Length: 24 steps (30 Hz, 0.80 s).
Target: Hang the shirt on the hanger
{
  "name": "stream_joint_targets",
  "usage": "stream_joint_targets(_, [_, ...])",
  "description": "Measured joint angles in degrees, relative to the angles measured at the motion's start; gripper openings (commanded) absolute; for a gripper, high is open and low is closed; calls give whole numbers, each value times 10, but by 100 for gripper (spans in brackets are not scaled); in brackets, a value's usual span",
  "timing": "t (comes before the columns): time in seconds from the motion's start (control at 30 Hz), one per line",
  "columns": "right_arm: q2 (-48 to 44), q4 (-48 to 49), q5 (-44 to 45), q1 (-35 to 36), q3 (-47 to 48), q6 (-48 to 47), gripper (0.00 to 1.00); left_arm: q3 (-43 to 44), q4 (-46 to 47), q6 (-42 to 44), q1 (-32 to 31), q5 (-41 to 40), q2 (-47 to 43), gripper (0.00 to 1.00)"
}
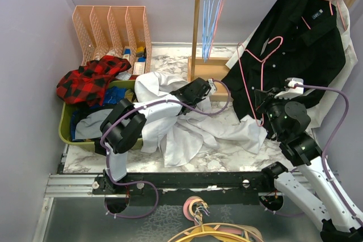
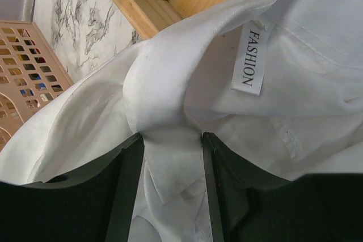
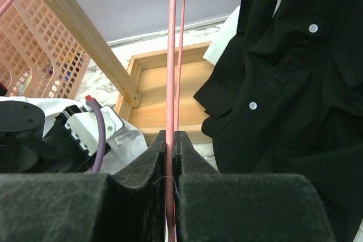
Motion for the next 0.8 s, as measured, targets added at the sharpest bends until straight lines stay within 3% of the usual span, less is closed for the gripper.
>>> stream_joint_targets(0.27, [0, 4, 0, 0, -2, 0, 2, 0, 12, 7, 0, -21, 14, 61])
stream_joint_targets(0.33, [0, 6, 0, 0, -2, -1, 2, 1, 11, 8, 0, -24, 20, 70])
stream_joint_targets(0.37, [0, 6, 0, 0, -2, -1, 2, 2, 9, 9, 0, -24, 24, 88])
stream_joint_targets(0.4, [0, 6, 0, 0, -2, -1, 2, 3, 7, 8, 0, -24, 26, 98])
stream_joint_targets(0.47, [0, 6, 0, 0, -2, -2, 2, 4, -1, 10, 0, -24, 31, 99])
stream_joint_targets(0.63, [0, 6, 0, 0, -2, -3, 2, 4, -10, 6, 0, -25, 32, 83])
stream_joint_targets(0.73, [0, 6, 0, 0, -5, -3, 2, 4, -10, 7, 0, -25, 32, 62])
stream_joint_targets(0.8, [0, 6, 0, 0, -5, -3, 2, 4, -10, 10, 0, -26, 32, 37])
